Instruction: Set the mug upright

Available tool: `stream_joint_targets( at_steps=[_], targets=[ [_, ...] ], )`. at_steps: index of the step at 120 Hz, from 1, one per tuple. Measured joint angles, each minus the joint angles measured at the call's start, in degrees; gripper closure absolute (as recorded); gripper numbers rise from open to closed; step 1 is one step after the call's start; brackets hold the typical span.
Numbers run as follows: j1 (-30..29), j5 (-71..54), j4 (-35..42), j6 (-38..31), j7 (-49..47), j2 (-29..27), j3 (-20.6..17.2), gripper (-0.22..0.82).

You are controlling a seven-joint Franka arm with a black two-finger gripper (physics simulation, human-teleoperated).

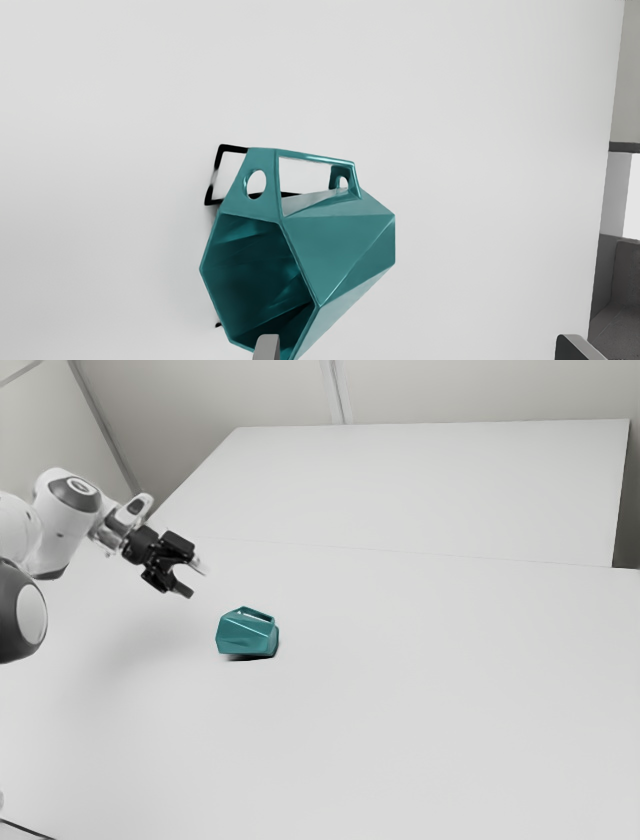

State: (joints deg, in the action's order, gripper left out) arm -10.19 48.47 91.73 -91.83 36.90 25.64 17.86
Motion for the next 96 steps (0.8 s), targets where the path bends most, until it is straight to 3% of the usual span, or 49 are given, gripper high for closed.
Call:
stream_joint_targets(
  at_steps=[44, 80, 88, 96],
  targets=[
    [0.18, 6.49, 6.81, -5.9, 8.09, 3.44, -1.36, 0.0],
    [0.52, 10.96, 10.21, -5.79, 12.01, 3.42, -2.68, 0.0],
    [0.6, 11.41, 10.3, -5.33, 12.64, 3.41, -2.73, 0.06],
    [0.63, 11.75, 10.38, -4.93, 13.2, 3.41, -2.89, 0.2]
  ],
)
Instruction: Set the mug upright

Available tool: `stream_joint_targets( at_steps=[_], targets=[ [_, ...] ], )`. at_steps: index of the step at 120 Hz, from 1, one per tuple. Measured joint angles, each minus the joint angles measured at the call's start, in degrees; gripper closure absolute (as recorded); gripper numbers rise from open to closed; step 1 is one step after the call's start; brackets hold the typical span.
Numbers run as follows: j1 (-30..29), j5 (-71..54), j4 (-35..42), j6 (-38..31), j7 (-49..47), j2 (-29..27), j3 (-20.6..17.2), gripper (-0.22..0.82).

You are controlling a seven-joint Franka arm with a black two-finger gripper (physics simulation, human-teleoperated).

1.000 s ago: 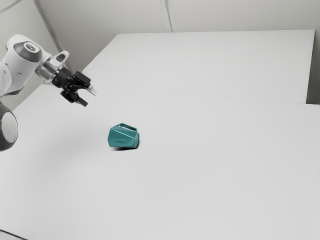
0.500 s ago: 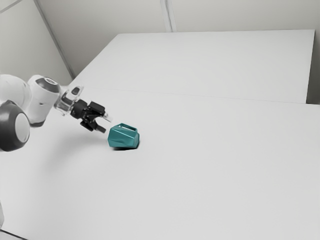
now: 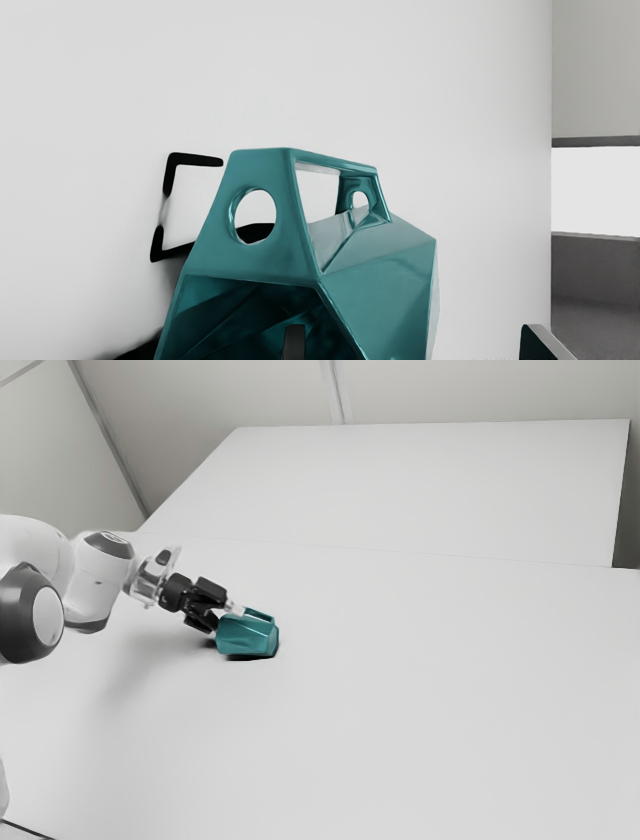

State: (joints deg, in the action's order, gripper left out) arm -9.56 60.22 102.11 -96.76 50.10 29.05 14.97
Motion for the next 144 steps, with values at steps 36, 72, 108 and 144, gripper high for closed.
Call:
stream_joint_targets(
  at_steps=[36, 72, 108, 144],
  targets=[
    [0.07, 0.96, -0.12, 0.81, 1.9, -0.68, -0.49, 0.68],
    [0.17, 0.76, 0.1, 1.12, 3.23, -3.71, -1.15, 0.76],
    [3.57, -15.86, -0.82, -2.46, 0.37, -12.64, -1.18, 0.78],
    [7.18, -48.32, -2.91, -13.73, -12.57, -15.42, -6.82, 0.78]
  ],
)
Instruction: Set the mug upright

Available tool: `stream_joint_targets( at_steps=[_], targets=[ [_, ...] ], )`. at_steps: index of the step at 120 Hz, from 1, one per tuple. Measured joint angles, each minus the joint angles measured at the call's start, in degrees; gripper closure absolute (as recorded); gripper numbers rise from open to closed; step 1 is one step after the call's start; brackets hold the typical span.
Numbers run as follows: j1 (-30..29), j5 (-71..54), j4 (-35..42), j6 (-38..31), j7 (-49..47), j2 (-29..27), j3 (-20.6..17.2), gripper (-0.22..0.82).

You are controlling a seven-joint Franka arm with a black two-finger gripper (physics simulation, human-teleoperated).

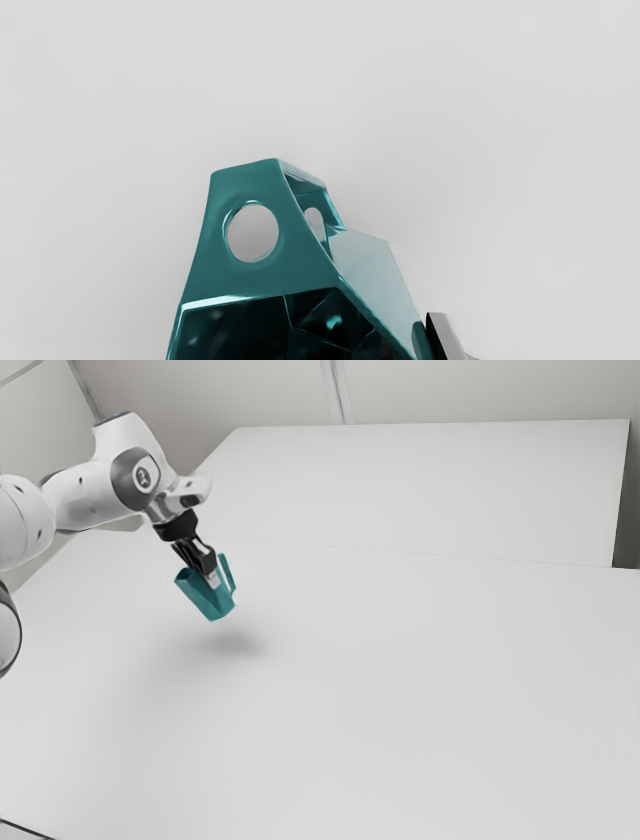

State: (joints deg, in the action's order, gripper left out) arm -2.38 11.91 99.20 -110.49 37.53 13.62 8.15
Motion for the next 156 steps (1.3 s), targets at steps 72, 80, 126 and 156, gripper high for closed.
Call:
stream_joint_targets(
  at_steps=[72, 80, 126, 156],
  targets=[
    [0.29, -9.5, 10.37, -16.62, -20.24, 0.48, -4.24, 0.78],
    [0.29, -9.89, 10.41, -17.04, -21.49, 0.73, -4.27, 0.78],
    [0.38, -10.49, 10.34, -17.93, -26.54, 2.9, -4.28, 0.75],
    [0.3, -10.05, 10.18, -17.61, -27.64, 1.45, -5.35, 0.26]
  ],
)
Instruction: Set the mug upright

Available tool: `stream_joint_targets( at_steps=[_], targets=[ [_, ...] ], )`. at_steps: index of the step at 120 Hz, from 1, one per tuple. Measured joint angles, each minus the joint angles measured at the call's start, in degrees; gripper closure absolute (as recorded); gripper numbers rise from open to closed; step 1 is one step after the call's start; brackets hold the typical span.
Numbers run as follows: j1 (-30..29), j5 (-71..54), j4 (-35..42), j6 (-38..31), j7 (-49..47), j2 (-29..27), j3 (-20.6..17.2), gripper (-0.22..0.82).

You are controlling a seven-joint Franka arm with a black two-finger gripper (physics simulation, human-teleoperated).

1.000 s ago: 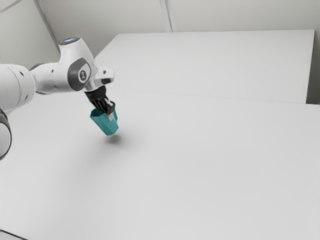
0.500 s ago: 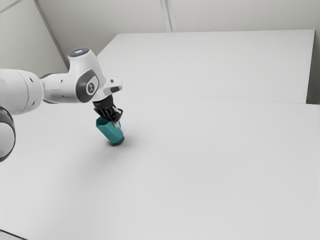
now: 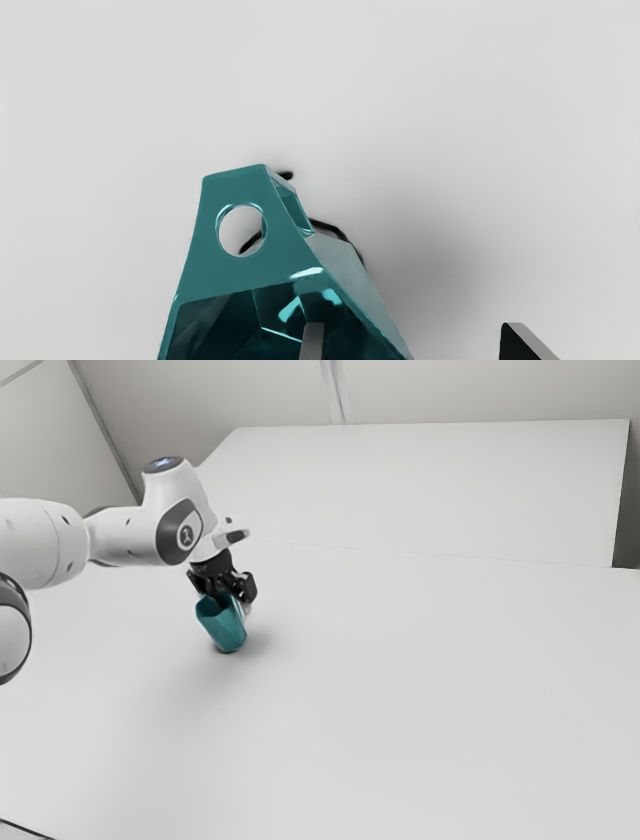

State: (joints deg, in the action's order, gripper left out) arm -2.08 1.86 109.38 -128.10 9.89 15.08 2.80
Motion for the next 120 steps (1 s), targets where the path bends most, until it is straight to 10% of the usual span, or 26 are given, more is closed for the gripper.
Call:
stream_joint_targets(
  at_steps=[40, 120],
  targets=[
    [-0.11, 0.01, -10.04, 11.32, -0.89, -4.21, -0.1, 0.06],
    [-0.04, -1.49, -23.58, 30.96, -1.18, -5.12, -0.16, 0.0]
  ],
)
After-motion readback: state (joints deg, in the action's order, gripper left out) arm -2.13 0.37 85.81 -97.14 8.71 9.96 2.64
